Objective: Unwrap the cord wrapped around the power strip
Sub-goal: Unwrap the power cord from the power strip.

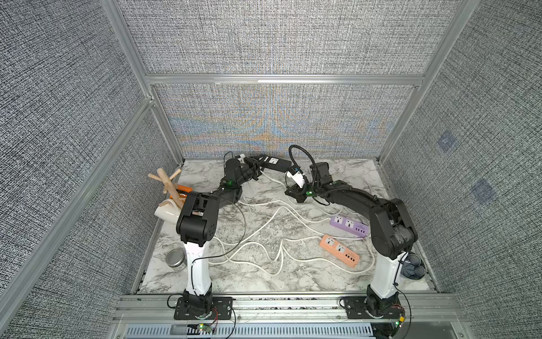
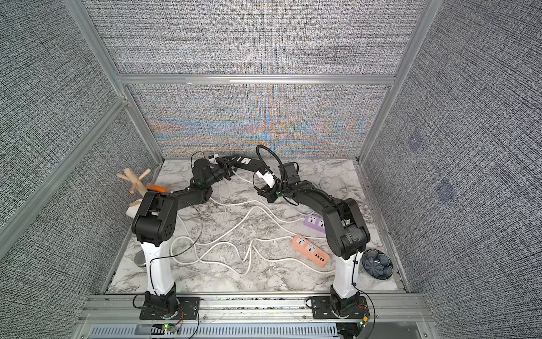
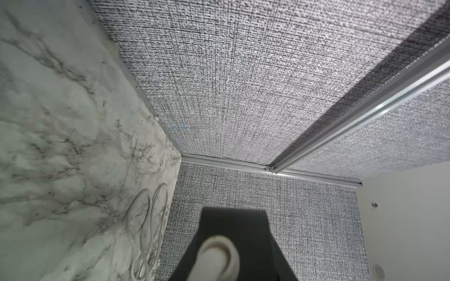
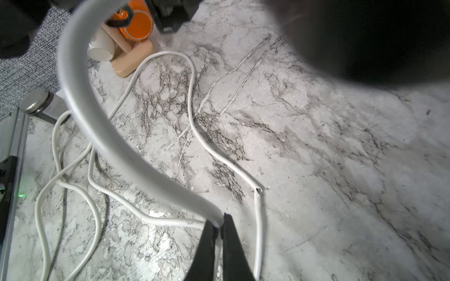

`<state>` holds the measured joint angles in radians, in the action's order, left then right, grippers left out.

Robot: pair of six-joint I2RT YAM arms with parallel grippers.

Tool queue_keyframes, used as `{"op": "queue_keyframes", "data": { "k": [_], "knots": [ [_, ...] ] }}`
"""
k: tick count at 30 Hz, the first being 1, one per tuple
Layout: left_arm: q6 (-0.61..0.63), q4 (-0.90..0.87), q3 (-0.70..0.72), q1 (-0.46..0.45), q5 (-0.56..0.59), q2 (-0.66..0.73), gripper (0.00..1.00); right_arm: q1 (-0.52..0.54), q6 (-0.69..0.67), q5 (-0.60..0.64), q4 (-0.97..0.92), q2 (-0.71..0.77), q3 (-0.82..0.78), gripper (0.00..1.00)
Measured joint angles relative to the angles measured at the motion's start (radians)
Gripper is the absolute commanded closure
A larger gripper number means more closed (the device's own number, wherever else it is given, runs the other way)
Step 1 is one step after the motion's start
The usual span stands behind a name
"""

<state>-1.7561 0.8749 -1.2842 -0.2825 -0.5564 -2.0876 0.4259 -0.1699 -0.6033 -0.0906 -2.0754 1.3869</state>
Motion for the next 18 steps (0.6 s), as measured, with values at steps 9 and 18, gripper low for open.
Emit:
{"op": "queue_keyframes", "data": {
  "k": [9, 18],
  "knots": [
    [0.003, 0.012, -0.053, -0.009, -0.074, -0.046, 1.0, -0.094, -0.101, -0.034, -0.141, 0.127, 0.01, 0.26],
    [0.15, -0.148, -0.161, -0.016, -0.153, -0.063, 1.0, -0.109, -0.188, 0.113, -0.245, 0.243, 0.07, 0.25]
  ]
}}
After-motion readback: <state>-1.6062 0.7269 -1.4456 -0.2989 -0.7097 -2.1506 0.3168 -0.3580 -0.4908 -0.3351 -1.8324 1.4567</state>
